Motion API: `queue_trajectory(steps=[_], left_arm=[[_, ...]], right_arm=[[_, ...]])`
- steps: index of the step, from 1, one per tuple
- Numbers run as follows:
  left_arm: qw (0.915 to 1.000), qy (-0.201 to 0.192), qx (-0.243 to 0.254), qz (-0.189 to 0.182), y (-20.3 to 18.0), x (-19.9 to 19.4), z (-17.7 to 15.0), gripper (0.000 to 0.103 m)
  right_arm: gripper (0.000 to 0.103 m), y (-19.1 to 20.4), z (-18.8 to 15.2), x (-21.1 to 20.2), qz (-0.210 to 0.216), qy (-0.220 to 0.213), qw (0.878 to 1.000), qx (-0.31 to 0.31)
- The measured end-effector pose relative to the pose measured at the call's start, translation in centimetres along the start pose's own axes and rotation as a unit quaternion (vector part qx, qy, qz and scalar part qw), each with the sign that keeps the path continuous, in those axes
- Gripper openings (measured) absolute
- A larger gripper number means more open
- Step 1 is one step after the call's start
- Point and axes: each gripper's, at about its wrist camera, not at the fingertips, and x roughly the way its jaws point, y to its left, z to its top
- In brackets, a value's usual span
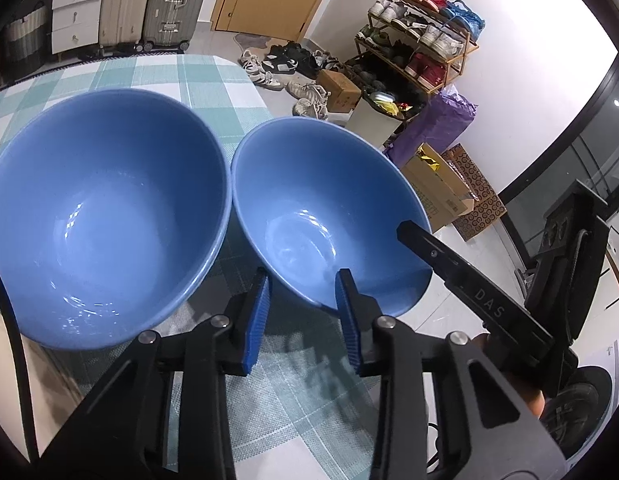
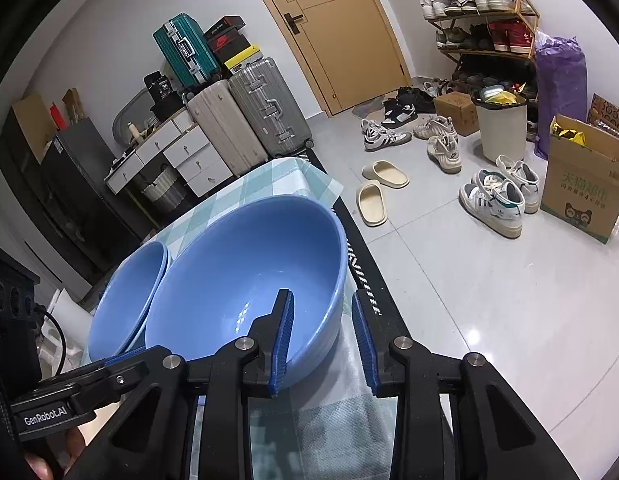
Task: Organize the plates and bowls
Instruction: 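Grasp the blue bowl rim with the left gripper and lift it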
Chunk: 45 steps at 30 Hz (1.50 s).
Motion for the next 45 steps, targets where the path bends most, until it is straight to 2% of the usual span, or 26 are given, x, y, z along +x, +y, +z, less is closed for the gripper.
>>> queue_trajectory(steps=[6, 14, 21, 45], left_arm=[[0.9998, -0.001, 0.015, 0.013, -0.1, 0.4, 0.1, 0.028], [0.9986, -0.004, 0.044, 0.029, -0.9, 0.3, -0.2, 0.028], [0.9983, -0.011, 0.05, 0.029, -1.0, -0.6, -0.5, 0.028], [0.9929, -0.07, 0.093, 0.02, -4.4, -8.2, -1.5, 0.028]], right_arm=[[0.022, 0.4, -0.1, 0.3, -0.009, -0.004, 1.0, -0.008], [0.022, 0.5, -0.1, 0.1, -0.012, -0.007, 1.0, -0.016], [0.022, 0.9, -0.2, -0.6, -0.009, -0.016, 1.0, -0.024], [0.022, 4.0, 0.6, -6.9, -0.006, -0.076, 0.996, -0.053]])
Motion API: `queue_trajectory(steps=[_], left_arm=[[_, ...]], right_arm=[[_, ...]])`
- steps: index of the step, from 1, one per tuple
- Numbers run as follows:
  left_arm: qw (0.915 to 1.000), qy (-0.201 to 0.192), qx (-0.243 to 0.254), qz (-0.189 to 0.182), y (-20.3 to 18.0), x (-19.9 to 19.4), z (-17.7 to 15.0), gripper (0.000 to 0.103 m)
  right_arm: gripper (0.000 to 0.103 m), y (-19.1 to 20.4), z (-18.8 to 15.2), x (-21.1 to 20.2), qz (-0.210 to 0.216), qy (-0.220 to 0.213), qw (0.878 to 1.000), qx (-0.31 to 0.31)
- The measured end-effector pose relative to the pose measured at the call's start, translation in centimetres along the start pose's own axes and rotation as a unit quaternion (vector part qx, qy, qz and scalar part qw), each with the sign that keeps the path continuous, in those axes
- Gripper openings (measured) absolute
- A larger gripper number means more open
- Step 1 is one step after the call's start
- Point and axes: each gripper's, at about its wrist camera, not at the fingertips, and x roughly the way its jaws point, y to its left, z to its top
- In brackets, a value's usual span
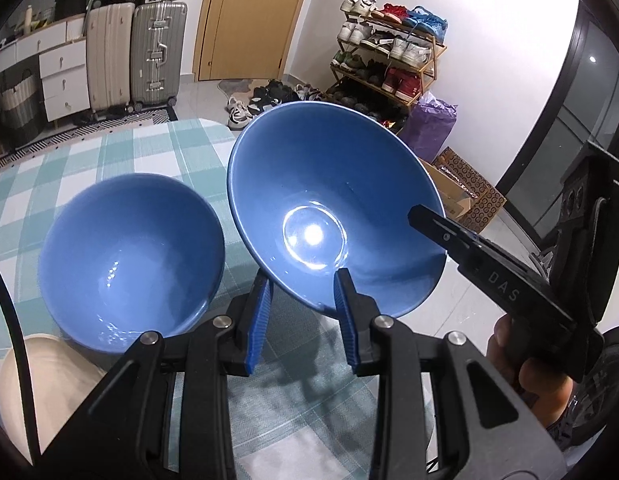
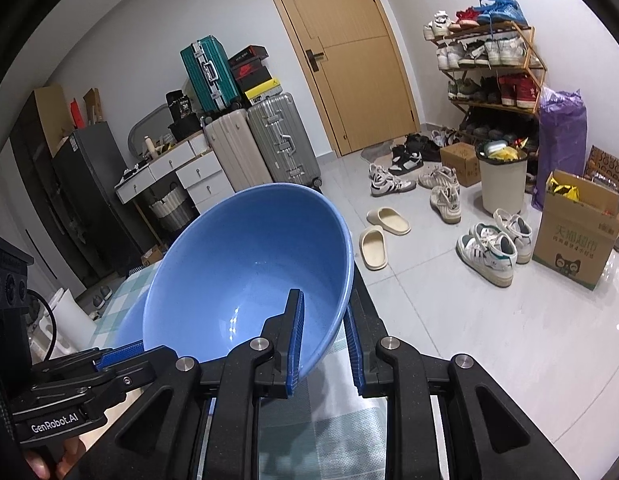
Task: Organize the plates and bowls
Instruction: 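Grasp the blue bowl rim with the left gripper and lift it, then lower the held bowl into the right-held bowl stack while right gripper holds it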
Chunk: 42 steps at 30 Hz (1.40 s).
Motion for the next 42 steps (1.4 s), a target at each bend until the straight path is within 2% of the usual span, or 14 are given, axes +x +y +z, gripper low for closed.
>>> queue_trajectory(steps=[12, 22, 34, 42], left_arm=[[0.9997, -0.022, 0.008, 0.002, 1.2, -4.9, -0.2, 0.028], [0.9994, -0.033, -0.005, 0.011, 3.6, -8.0, -0.3, 0.028], [0.9989, -0.038, -0.02, 0.019, 6.6, -11.4, -1.0, 0.028], [0.9984, -0.035, -0.029, 0.033, 9.4, -12.0, -0.9, 0.028]], right_arm=[[0.022, 4.0, 0.5, -2.1, 0.006, -0.024, 0.999, -0.027], [0.022, 7.3, 0.8, -1.7, 0.017, -0.024, 0.998, -0.055], [0.022, 10.6, 1.5, 0.3, 0.026, -0.007, 0.997, -0.076], [0.022, 12.7, 0.8, 2.5, 0.034, 0.013, 0.996, -0.083]])
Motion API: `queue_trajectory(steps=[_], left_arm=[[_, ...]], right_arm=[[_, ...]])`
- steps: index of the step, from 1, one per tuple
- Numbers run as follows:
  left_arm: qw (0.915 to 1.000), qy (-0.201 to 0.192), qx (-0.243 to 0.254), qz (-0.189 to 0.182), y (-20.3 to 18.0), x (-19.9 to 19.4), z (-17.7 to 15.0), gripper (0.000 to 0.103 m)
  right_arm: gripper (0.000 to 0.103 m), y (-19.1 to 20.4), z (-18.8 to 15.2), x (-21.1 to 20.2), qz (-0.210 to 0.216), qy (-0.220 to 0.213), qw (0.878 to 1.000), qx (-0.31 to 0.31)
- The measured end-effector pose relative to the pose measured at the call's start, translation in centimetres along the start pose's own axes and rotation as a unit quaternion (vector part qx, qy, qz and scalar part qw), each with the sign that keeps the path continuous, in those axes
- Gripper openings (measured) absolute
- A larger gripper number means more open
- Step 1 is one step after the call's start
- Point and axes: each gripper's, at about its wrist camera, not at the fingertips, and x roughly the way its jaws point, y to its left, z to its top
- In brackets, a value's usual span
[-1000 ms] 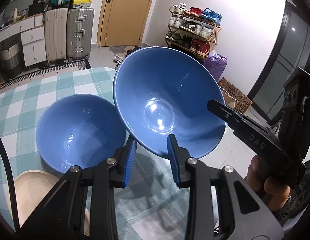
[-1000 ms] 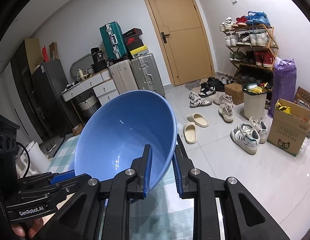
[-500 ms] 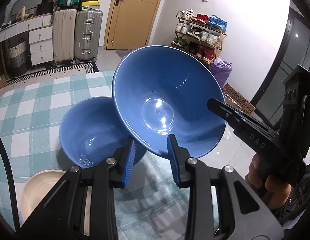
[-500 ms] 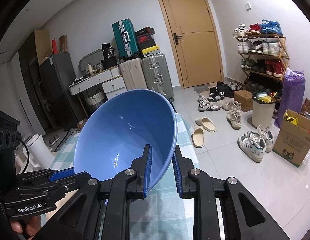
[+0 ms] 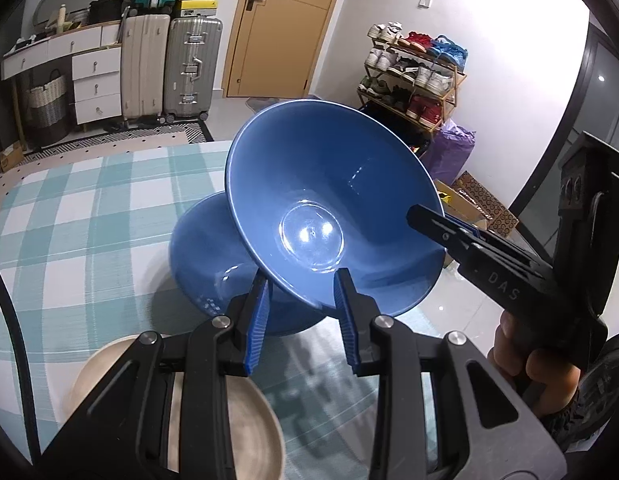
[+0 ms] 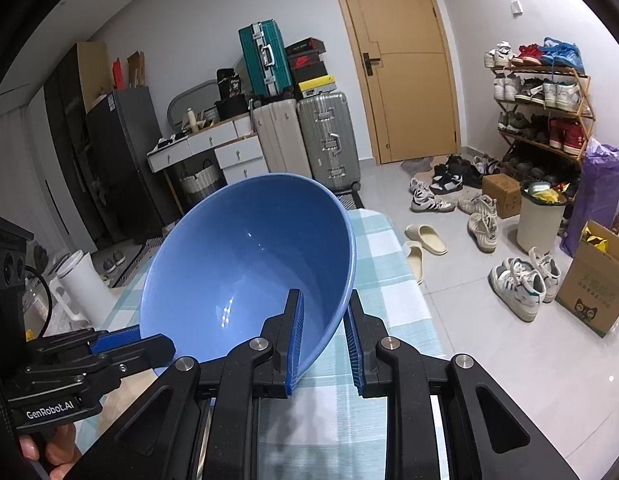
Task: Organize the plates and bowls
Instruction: 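Lower the held bowl into the right-held bowl stack while right gripper holds it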
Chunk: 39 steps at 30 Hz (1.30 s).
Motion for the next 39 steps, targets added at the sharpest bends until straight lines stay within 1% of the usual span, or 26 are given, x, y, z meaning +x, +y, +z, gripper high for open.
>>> queue_trajectory(steps=[8, 23, 32, 39], left_arm=[[0.9999, 0.003, -0.008, 0.01, 2.1, 0.1, 0.1, 0.028], [0.9993, 0.024, -0.018, 0.023, 4.7, 3.2, -0.2, 0.028], [0.9986, 0.038, -0.019, 0.03, 5.8, 5.4, -0.5, 0.028], [0.9979, 0.05, -0.019, 0.036, 6.5, 7.0, -0.6, 0.028]], right_arm=[[0.022, 1.7, -0.2, 2.3, 0.009, 0.017, 1.0, -0.011], [0.022, 2.3, -1.4, 5.8, 0.007, 0.054, 0.998, -0.019], [0.022, 2.5, -2.0, 7.1, -0.001, 0.067, 0.997, -0.026], [0.022, 3.0, -2.5, 7.8, -0.016, 0.072, 0.996, -0.042]])
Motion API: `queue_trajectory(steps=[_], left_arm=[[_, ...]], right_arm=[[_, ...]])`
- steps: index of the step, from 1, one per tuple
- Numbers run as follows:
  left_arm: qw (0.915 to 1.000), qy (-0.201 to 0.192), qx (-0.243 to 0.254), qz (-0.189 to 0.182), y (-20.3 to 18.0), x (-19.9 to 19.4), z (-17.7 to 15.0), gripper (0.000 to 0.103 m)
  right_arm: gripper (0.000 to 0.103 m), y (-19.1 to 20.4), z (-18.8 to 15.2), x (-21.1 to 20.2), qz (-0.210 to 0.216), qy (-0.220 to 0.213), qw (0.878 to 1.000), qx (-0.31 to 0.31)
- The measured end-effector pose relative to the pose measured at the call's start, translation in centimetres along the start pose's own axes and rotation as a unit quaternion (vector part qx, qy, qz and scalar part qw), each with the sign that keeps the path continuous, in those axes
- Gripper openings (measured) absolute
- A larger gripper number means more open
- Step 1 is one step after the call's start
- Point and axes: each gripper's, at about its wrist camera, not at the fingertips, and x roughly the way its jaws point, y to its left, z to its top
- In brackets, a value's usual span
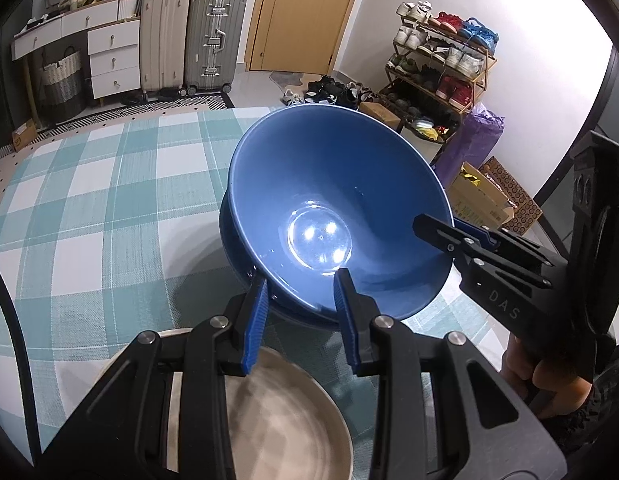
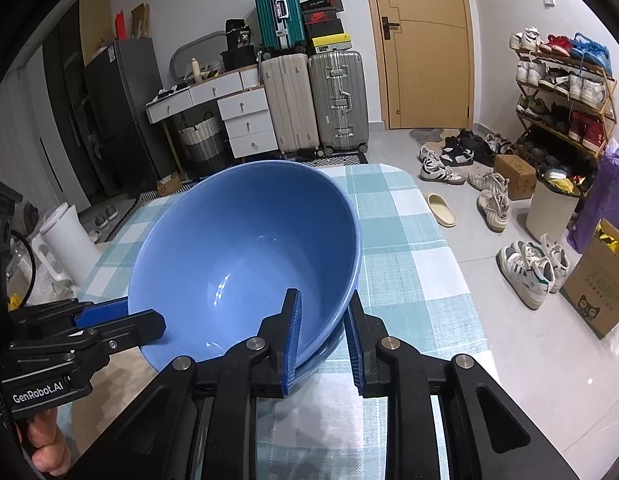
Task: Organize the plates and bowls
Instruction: 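Lower the held bowl into the right-held bowl stack while right gripper holds it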
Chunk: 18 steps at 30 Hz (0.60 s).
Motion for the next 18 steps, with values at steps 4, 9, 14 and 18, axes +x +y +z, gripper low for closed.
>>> queue_trajectory(steps=[4, 9, 14, 18], left_arm=[[1.0, 0.002, 0.004, 0.005, 0.3, 0.7, 0.0, 0.028], [0.9998, 0.004, 0.011, 0.015, 0.5, 1.3, 0.0, 0.029], [0.9995, 0.009, 0.02, 0.023, 0.2, 1.3, -0.1, 0.029], [0.9993, 0.011, 0.021, 0.028, 0.1, 1.3, -0.1, 0.03]], right_arm=[[0.022, 0.2, -0.2, 0.4, -0.003, 0.004, 1.0, -0.004], [0.022, 0.2, -0.5, 0.7, -0.004, 0.008, 1.0, -0.007], [0.023, 0.1, -0.6, 0.9, -0.007, 0.005, 1.0, -0.012], [0.023, -0.2, -0.7, 1.1, -0.009, 0.01, 1.0, -0.01]])
